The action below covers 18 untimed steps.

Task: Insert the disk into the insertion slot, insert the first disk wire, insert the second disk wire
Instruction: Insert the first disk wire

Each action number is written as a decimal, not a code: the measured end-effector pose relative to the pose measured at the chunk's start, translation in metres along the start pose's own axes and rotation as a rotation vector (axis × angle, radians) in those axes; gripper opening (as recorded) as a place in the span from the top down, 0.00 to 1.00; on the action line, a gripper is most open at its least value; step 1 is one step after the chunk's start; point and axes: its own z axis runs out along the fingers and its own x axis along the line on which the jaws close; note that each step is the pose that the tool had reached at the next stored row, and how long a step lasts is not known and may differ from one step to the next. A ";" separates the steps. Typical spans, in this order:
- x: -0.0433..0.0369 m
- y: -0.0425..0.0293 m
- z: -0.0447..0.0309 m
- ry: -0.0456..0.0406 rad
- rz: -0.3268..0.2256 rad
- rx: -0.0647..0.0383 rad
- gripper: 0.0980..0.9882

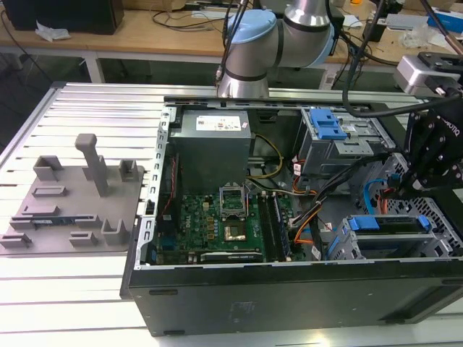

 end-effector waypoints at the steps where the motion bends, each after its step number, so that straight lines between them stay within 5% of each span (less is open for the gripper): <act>1: 0.0000 0.0000 0.0000 0.0000 0.000 0.000 0.93; 9: 0.0034 -0.0004 0.0002 0.0003 -0.001 0.000 0.93; 18: 0.0188 -0.0020 0.0040 0.0005 -0.010 0.000 0.93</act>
